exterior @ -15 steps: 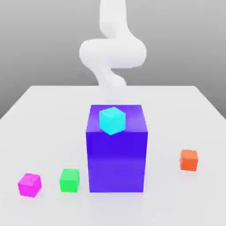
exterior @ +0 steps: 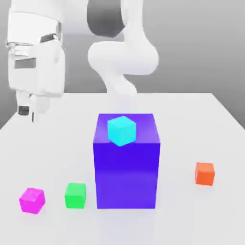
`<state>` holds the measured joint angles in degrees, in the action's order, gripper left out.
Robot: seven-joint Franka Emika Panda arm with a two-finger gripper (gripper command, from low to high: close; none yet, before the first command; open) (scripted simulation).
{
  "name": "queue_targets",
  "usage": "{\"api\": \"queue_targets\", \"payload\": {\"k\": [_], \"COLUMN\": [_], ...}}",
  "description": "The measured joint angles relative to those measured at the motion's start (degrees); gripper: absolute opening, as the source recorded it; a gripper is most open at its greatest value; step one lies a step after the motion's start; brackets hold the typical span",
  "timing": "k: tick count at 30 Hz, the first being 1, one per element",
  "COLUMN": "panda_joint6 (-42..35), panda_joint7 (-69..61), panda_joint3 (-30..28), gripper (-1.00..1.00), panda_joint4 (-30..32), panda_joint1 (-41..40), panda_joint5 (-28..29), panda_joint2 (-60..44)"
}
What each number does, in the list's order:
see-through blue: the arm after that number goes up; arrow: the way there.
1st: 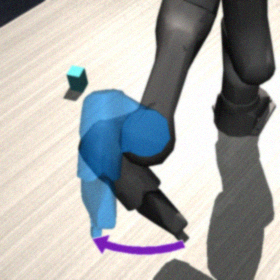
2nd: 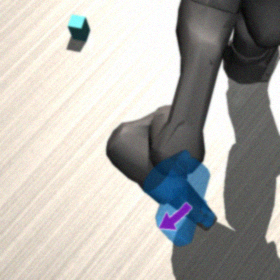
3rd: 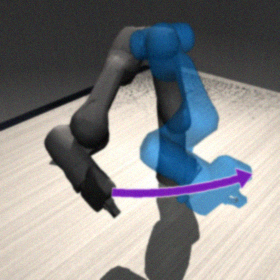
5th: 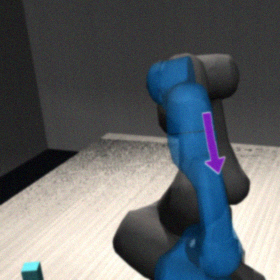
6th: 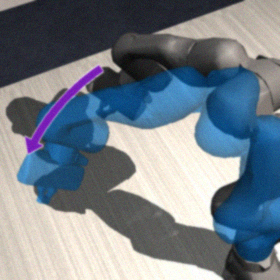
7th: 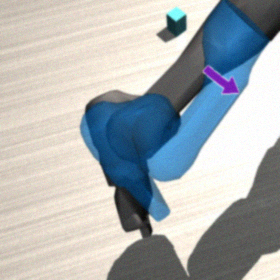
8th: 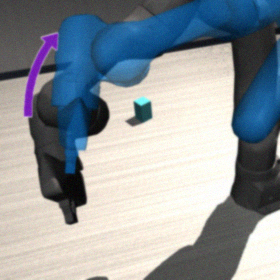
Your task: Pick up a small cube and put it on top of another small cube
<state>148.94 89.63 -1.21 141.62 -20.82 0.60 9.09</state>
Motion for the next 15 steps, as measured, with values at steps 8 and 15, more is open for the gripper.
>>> {"api": "queue_targets", "payload": {"k": [8, 15], "panda_joint6": [7.7, 17.9], "panda_joint7": [18.0, 19.4], "panda_joint3": [-3.8, -2.4], "gripper": [0.00, -1.00], "panda_joint4": [4.4, 3.3], "panda_joint1": [-6.2, -8.7], "panda_joint5": [-2.3, -6.4], "panda_joint2": [-16.7, -31.0]}}
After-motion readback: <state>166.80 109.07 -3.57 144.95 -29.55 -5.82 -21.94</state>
